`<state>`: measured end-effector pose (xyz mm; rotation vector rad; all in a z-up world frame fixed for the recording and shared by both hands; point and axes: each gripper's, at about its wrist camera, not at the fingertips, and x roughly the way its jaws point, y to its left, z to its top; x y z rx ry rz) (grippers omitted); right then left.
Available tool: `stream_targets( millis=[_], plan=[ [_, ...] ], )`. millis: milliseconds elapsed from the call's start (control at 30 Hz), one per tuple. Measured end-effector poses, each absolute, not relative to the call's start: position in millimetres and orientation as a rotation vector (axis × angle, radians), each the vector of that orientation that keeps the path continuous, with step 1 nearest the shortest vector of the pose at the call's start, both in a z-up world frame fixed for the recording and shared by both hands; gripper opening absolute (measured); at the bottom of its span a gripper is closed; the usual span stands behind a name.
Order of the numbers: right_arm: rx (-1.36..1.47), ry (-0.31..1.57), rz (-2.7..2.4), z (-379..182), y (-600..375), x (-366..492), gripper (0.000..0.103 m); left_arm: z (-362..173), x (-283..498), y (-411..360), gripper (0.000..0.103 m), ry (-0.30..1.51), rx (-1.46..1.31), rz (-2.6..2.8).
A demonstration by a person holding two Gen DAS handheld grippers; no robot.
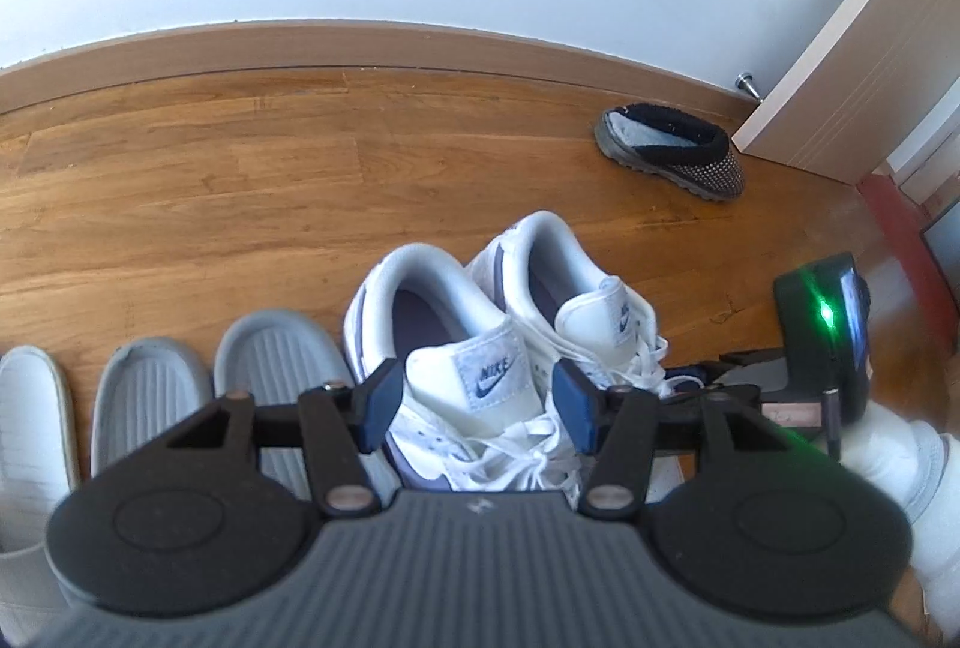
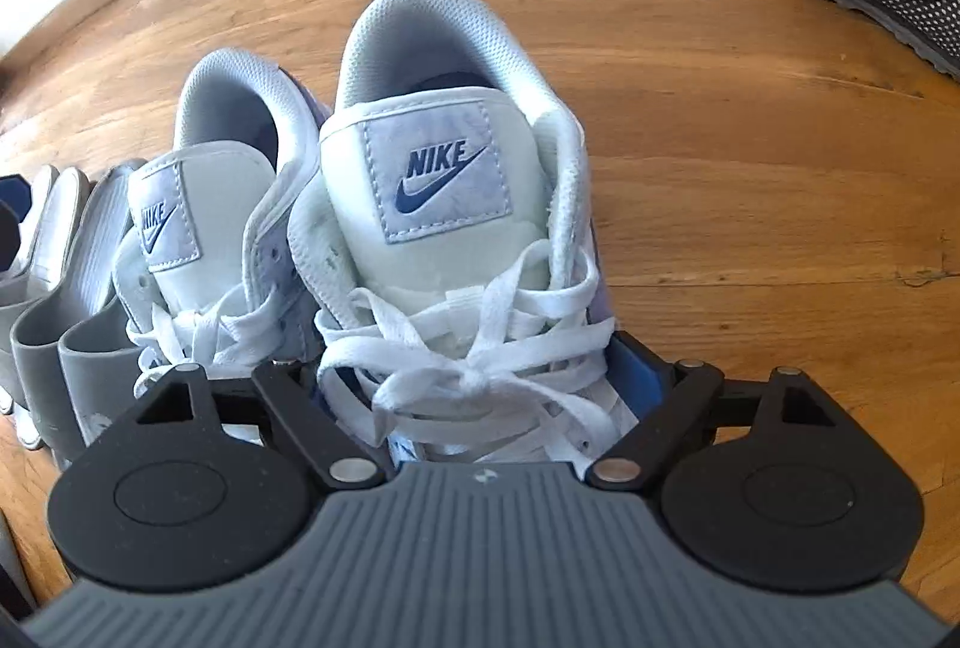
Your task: Organize scattered shoes
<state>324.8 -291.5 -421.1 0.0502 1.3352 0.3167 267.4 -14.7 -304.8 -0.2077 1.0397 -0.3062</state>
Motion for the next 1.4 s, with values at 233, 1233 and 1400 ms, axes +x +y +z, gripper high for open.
stream_targets(
  millis=[233, 1233, 1400],
  plan=[
    [0.275, 1.234, 0.033, -375.8, -392.4, 256.5, 0.101, -299.1, 256.3, -20.9, 0.063, 1.043, -0.178, -0.365],
    [0.606, 0.967, -0.668, -294.4, -601.3, 54.7, 0.102, -421.1, 87.9, -300.4, 0.01, 1.272, -0.049, -1.079],
    [0.637, 0.94, -0.628, -297.7, -596.5, 71.5, 0.102, -408.4, 113.8, -224.9, 0.01, 1.295, -0.151, -0.747]
  ],
)
